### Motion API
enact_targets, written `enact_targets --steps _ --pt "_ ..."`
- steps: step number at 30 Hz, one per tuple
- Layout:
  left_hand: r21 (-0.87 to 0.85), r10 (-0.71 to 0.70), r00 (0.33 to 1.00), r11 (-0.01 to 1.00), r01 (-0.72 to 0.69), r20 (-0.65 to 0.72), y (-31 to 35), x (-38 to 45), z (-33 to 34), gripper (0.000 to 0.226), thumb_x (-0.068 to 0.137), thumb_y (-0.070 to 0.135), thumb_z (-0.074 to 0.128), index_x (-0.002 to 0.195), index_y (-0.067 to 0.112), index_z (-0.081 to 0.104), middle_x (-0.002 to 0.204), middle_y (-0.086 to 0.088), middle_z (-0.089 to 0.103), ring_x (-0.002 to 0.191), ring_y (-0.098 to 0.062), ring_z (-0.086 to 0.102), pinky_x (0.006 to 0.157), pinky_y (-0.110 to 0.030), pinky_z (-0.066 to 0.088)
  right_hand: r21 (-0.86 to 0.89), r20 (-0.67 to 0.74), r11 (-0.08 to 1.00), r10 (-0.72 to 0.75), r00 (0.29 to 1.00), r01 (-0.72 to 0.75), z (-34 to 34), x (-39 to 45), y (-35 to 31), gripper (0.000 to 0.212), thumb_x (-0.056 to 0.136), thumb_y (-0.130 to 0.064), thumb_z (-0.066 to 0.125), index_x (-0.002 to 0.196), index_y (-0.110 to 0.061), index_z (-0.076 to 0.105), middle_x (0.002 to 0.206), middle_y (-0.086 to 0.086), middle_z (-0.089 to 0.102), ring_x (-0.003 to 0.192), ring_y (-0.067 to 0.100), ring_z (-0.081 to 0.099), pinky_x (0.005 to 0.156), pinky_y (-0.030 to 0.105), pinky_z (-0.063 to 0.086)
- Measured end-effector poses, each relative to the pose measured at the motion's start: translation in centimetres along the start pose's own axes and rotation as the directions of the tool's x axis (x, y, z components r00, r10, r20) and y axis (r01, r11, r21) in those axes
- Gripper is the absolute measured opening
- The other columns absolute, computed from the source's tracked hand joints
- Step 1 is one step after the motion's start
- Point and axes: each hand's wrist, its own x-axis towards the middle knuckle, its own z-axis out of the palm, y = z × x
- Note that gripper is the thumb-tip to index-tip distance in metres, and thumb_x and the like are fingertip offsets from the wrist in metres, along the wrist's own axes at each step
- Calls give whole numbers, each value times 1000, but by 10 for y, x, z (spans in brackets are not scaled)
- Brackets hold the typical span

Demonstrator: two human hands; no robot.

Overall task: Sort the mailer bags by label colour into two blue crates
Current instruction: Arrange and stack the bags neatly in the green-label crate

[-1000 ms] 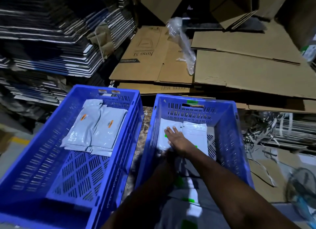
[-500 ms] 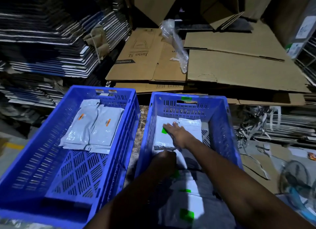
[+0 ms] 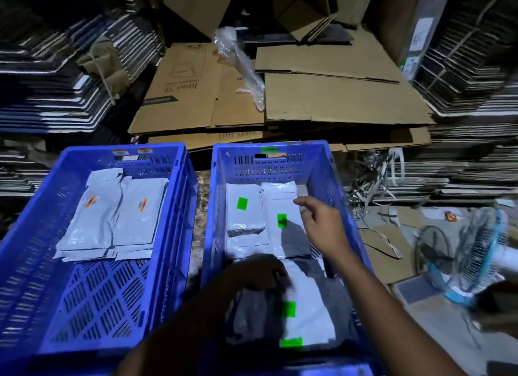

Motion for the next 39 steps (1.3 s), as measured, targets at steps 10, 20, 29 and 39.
enact_targets --steps 10,20,29,39 --pt "-80 -73 994 995 67 -80 1 -30 -38 29 88 23 52 97 0 67 105 -21 66 93 -23 58 72 -25 35 23 -125 1000 6 992 -3 -31 -15 -2 23 95 -16 58 113 -20 72 90 -8 73 79 3 65 68 4 42" --pt "-889 -381 852 418 -189 -360 23 6 -33 28 100 5 46 125 12 58 119 -19 67 104 -35 65 96 -49 48 189 -83 978 106 991 -89 21 -17 6 39 91 -13 63 130 -20 63 129 -5 60 122 7 51 101 12 34" --pt "-817 -578 745 571 77 -334 8 48 -32 45 77 13 64 117 29 50 117 -10 67 103 -28 65 93 -36 52 -80 152 969 243 958 -233 59 61 38 53 84 10 52 133 -8 59 138 9 57 130 26 51 107 23 35" --pt "277 -63 914 942 187 -401 -12 75 10 31 83 25 41 104 32 62 110 -2 61 114 -34 58 87 -46 52 -492 323 861 46 945 126 93 99 65 54 93 -9 55 143 -23 44 161 15 19 146 33 21 116 42 28"
